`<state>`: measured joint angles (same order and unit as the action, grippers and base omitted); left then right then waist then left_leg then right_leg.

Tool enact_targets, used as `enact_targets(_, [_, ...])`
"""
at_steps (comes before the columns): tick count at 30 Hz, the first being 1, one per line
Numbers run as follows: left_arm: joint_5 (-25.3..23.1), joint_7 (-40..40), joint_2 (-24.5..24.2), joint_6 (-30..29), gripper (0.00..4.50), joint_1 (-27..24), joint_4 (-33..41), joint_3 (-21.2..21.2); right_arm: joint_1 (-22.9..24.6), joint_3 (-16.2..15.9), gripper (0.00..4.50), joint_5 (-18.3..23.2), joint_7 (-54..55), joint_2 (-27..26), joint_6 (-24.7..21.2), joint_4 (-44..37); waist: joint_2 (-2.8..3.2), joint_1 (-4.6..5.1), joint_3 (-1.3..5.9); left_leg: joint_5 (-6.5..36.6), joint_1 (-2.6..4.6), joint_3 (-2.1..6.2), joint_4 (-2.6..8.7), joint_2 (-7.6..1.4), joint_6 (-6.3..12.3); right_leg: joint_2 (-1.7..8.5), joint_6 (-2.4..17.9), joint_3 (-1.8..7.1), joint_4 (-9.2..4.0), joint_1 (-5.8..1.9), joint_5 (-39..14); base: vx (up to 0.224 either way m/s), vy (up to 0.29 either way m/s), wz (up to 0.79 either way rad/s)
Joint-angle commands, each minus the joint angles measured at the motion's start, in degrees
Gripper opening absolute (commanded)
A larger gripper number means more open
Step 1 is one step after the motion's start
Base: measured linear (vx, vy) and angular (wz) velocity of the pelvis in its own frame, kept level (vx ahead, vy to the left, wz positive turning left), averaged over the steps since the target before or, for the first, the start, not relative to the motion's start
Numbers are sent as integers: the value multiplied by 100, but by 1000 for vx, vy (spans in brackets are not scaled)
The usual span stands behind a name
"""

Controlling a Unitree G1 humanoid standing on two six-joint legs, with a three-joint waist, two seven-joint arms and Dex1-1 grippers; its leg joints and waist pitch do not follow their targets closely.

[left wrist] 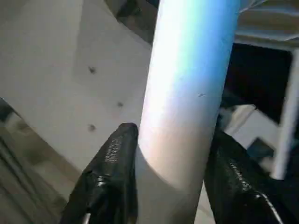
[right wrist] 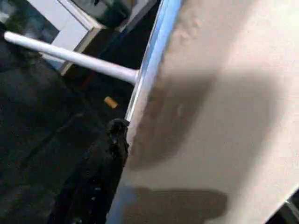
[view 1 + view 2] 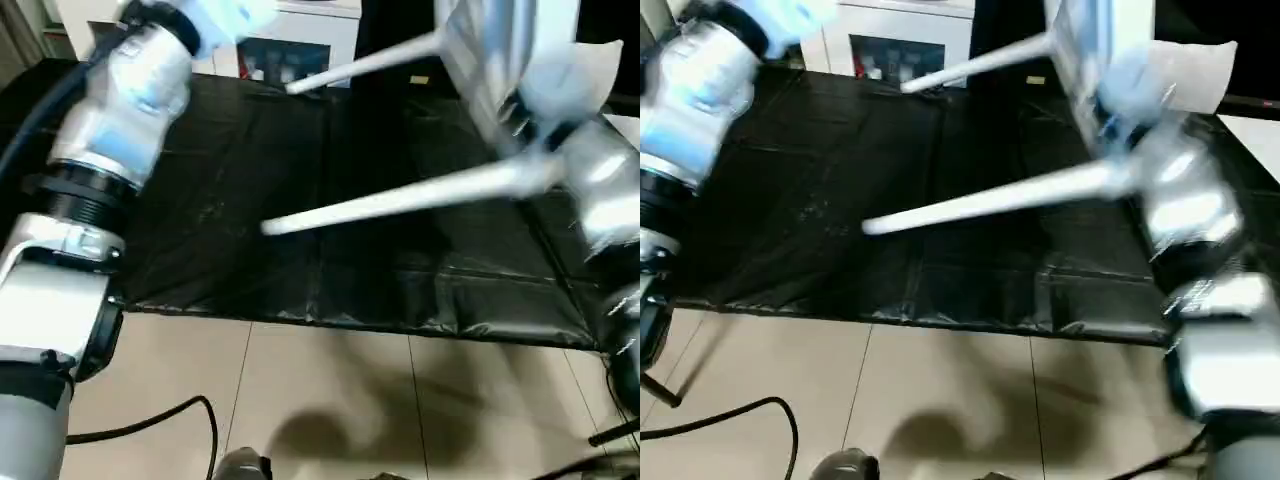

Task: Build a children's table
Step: Flip table

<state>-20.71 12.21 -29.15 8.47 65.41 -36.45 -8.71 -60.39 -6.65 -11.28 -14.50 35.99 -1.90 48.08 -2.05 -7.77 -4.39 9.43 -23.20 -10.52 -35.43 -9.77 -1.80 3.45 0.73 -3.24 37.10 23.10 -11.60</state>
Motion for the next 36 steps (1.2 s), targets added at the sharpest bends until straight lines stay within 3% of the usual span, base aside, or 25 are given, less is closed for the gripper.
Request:
enact_targets(1, [360,494,199,-340,188,-303,212,-49,-291,-728,212,-857,-501,161,815,100,-102,52,471,906,171,97,331,-313,-42,501,1184,278,-411,-238,-810,0,0,0])
enact_targets(2, [405,535,210,-401,173,-358,282,-36,-372,-753,212,-862,-550,177,851,165,-162,85,461,929,160,92,335,-323,-25,505,1204,274,-413,-237,-846,0,0,0])
enact_targets(4, [583,680,257,-557,170,-493,480,13,-517,-783,212,-880,-571,193,890,289,-126,63,460,955,171,96,327,-325,-13,530,1182,280,-409,-235,-973,0,0,0])
enact_targets(7, [1240,1132,439,-1323,167,-1029,1544,188,-976,-925,212,-891,-902,181,1135,729,-143,78,447,1051,182,92,329,-342,-43,515,1184,277,-422,-211,-1115,0,0,0])
enact_targets(9, [1549,1278,529,-1838,166,-1339,2249,273,-1215,-983,212,-928,-1063,137,1290,959,-122,87,426,1197,184,87,324,-341,-52,504,1176,281,-439,-184,-1292,0,0,0])
enact_targets(10, [1549,1278,529,-1838,166,-1339,2249,273,-1215,-983,212,-928,-1063,137,1290,959,-123,101,435,1209,174,98,323,-351,-71,521,1186,278,-412,-205,-1300,0,0,0])
enact_targets(11, [1663,1263,618,-2246,166,-1587,2783,376,-1414,-929,268,-824,-1362,29,1436,1132,-104,82,421,1305,207,78,317,-347,-67,496,1144,289,-448,-156,-1393,0,0,0])
enact_targets(12, [1663,1263,618,-2246,166,-1587,2783,376,-1414,-929,282,-824,-1362,29,1436,1132,-114,111,411,1349,172,103,334,-354,-74,490,1131,275,-444,-181,-1429,0,0,0])
enact_targets(13, [1679,1230,659,-2390,166,-1681,2967,425,-1493,-895,284,-766,-1507,-25,1505,1195,-108,93,406,1427,192,91,329,-348,-87,474,1087,275,-465,-147,-1522,0,0,0])
enact_targets(14, [1687,1198,694,-2505,166,-1757,3085,458,-1567,-840,284,-694,-1617,-87,1593,1262,-159,124,411,1509,181,101,334,-350,-104,490,1046,276,-461,-168,-1624,0,0,0])
enact_targets(15, [1728,1026,822,-2695,166,-1880,3200,599,-1702,-789,303,-643,-1538,-179,1844,1364,-129,118,403,1595,199,108,336,-351,-119,489,1005,280,-478,-139,-1730,0,0,0])
enact_targets(19, [1751,831,911,-2999,166,-2015,3396,792,-1819,-654,337,-458,-1520,-266,2371,1438,-144,163,399,1824,203,123,348,-343,-195,474,924,273,-490,-120,-1813,0,0,0])
enact_targets(21, [1666,804,850,-3106,166,-2110,3476,800,-1805,-396,347,-99,-1750,-341,2660,1387,-155,179,407,1925,191,135,353,-342,-173,481,859,275,-491,-122,-1807,0,0,0])
enact_targets(25, [1635,812,854,-3277,164,-2258,3585,858,-1847,81,386,375,-1736,-432,3196,1317,-160,197,426,1899,184,142,360,-354,-151,476,921,271,-467,-124,-1554,0,0,0])
enact_targets(26, [1589,834,855,-3288,162,-2298,3611,865,-1867,346,392,683,-1791,-500,3383,1268,-121,191,436,1851,188,132,358,-353,-116,468,960,280,-471,-122,-1382,0,0,0])
enact_targets(28, [1455,880,817,-3151,161,-2391,3580,842,-1845,983,403,1595,-2092,-676,3736,968,-140,192,449,1774,160,136,356,-355,-37,477,1007,278,-440,-153,-1180,0,0,0])
enact_targets(29, [1418,896,781,-3089,161,-2451,3560,833,-1812,1279,416,2046,-2245,-761,3787,786,-101,160,471,1537,179,138,346,-380,94,480,1080,278,-419,-147,-830,0,0,0])
enact_targets(32, [1314,944,616,-2787,158,-2620,3458,746,-1681,1880,437,2862,-2354,-887,3567,430,-73,135,485,1187,168,130,334,-401,248,437,1278,248,-343,-157,-149,0,0,0])
enact_targets(35, [1309,931,562,-2601,154,-2777,3334,798,-1342,2425,450,3722,-2572,-1005,3038,-104,-85,116,485,1039,157,135,357,-387,228,432,1262,232,-319,-208,37,0,0,0])
enact_targets(36, [1314,929,561,-2586,154,-2788,3325,807,-1303,2445,450,3741,-2547,-1003,3030,-137,-65,137,474,1127,159,143,376,-389,181,435,1241,228,-337,-213,-6,0,0,0])
